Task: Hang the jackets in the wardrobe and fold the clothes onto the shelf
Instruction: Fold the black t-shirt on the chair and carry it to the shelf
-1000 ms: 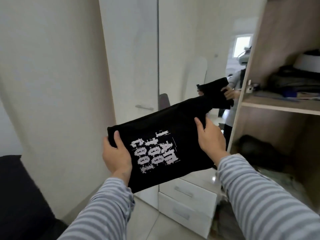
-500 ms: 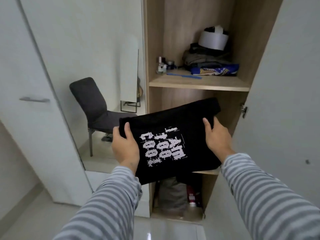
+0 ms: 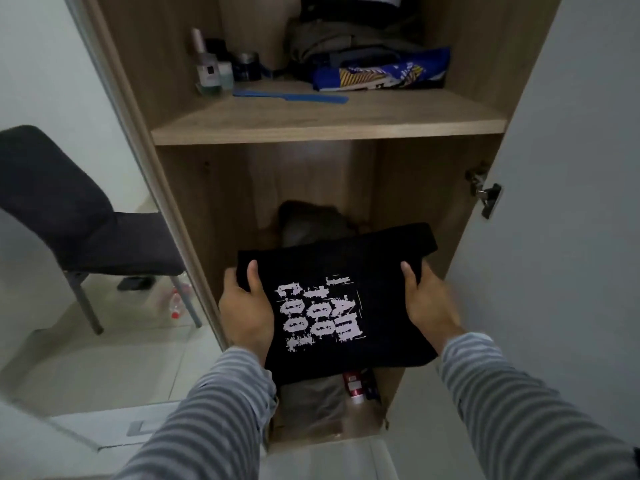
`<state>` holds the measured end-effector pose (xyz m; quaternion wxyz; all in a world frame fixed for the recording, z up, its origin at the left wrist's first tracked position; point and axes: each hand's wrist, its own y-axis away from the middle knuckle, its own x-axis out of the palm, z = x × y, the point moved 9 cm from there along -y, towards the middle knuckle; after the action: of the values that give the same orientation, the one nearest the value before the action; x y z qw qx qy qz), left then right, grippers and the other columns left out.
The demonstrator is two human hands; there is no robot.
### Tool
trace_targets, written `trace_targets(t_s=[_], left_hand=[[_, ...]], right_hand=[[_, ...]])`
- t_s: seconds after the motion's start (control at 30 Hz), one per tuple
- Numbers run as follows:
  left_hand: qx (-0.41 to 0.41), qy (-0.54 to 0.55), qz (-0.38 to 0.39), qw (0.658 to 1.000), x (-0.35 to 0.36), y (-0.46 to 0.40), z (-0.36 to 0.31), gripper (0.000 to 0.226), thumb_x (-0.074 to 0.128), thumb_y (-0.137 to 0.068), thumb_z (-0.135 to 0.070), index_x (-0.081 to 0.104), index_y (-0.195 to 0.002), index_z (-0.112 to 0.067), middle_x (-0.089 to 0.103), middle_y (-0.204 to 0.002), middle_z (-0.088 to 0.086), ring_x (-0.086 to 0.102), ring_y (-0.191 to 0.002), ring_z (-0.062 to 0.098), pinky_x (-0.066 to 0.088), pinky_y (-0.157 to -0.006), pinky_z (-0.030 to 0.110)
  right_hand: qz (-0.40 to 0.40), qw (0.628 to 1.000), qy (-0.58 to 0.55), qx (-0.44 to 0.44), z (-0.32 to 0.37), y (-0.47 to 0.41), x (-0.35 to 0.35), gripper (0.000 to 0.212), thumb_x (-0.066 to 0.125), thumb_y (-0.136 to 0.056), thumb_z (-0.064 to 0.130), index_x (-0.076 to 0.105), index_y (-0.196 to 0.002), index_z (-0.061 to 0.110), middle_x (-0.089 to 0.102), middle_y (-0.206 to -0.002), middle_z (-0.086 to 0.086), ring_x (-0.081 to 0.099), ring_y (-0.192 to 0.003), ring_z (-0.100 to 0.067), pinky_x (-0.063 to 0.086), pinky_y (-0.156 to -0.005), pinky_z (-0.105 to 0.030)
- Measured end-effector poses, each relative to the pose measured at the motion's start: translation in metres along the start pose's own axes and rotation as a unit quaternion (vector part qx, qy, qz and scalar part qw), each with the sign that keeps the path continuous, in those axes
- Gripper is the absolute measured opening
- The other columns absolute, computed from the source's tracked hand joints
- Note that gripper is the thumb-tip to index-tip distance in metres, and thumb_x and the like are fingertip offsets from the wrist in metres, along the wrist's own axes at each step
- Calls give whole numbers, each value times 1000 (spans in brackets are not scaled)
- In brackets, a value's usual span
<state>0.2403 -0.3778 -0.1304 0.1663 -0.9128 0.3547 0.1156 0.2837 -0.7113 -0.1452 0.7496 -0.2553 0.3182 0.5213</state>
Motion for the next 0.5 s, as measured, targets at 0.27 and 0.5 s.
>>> trace_targets(t_s=[0.27,0.5], left_hand=[[-12,-80,43,996,131,-69,106,41,35,-96,-54,52,-103,-17,63,-89,7,59,-85,30,44,-70,34],[-60,-77,65,993,209,-111,169,40,40,-98,-46,54,-118,-14,58,-100,5,53,-93,24,38,-82,33]], right_hand=[[16,998,39,46,-61,-98,133,61,20,-98,56,28,-148,23,50,-140,-13,50,-124,-34,40,-100,-42],[7,997,64,49,-98,-163,212,55,31,-101,45,39,-142,10,55,-132,-19,52,-120,-36,42,-96,-40]])
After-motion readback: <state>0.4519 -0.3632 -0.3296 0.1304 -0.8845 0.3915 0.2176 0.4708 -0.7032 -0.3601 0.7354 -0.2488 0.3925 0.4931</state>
